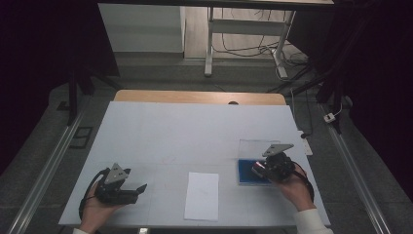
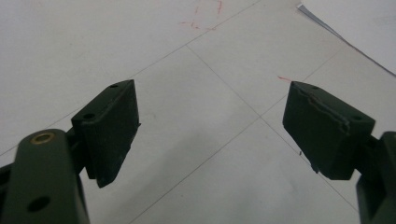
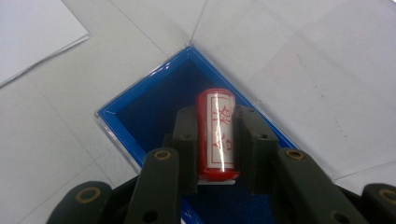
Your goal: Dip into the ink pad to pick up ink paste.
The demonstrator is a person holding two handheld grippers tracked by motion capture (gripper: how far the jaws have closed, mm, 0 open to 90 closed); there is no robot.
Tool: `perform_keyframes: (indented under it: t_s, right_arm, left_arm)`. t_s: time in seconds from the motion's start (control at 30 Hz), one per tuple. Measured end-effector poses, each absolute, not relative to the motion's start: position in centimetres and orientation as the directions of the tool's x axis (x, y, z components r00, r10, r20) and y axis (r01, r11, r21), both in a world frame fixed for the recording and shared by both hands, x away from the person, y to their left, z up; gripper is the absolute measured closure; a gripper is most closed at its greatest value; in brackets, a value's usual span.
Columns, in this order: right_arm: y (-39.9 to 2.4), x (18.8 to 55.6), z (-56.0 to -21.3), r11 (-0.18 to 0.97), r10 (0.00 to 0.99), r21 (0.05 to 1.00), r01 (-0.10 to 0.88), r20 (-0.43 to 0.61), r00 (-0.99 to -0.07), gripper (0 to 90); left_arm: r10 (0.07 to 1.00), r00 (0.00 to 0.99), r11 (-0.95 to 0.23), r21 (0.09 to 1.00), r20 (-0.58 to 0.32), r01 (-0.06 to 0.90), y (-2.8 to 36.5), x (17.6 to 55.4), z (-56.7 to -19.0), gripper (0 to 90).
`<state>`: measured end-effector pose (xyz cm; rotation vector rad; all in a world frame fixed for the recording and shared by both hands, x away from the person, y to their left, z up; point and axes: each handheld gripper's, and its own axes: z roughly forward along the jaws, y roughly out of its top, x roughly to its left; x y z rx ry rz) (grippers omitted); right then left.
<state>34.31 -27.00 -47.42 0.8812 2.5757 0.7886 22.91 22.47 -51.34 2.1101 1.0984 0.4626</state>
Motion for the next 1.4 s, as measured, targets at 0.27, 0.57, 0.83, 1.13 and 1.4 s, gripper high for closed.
perform_keyframes:
  t_s: [0.27, 0.57, 0.83, 1.13, 1.4]
  right_arm:
    - [-27.1, 34.4, -47.5, 0.654, 0.636, 0.592, 0.470, -0.095, -0.766, 70.7]
    - [-27.1, 34.3, -47.5, 0.654, 0.638, 0.593, 0.470, -0.099, -0.764, 70.6]
    - [-27.1, 34.2, -47.6, 0.646, 0.644, 0.601, 0.470, -0.099, -0.759, 70.6]
    - [-26.7, 33.7, -46.9, 0.686, 0.612, 0.595, 0.418, -0.161, -0.775, 70.1]
    - [-26.6, 32.7, -44.5, 0.639, 0.617, 0.667, 0.382, -0.149, -0.773, 70.0]
  left_arm:
    - [0.820, 0.572, -0.389, 0.726, -0.008, 0.567, 22.6, 22.9, -51.3, 18.8]
    - [0.821, 0.571, -0.388, 0.726, -0.008, 0.568, 22.6, 22.9, -51.3, 18.8]
    - [0.820, 0.573, -0.387, 0.727, -0.010, 0.566, 22.6, 22.9, -51.2, 18.9]
    - [0.819, 0.573, -0.384, 0.730, -0.013, 0.565, 22.8, 23.0, -51.2, 18.9]
    - [0.821, 0.571, -0.383, 0.731, -0.012, 0.565, 22.9, 23.0, -51.3, 18.9]
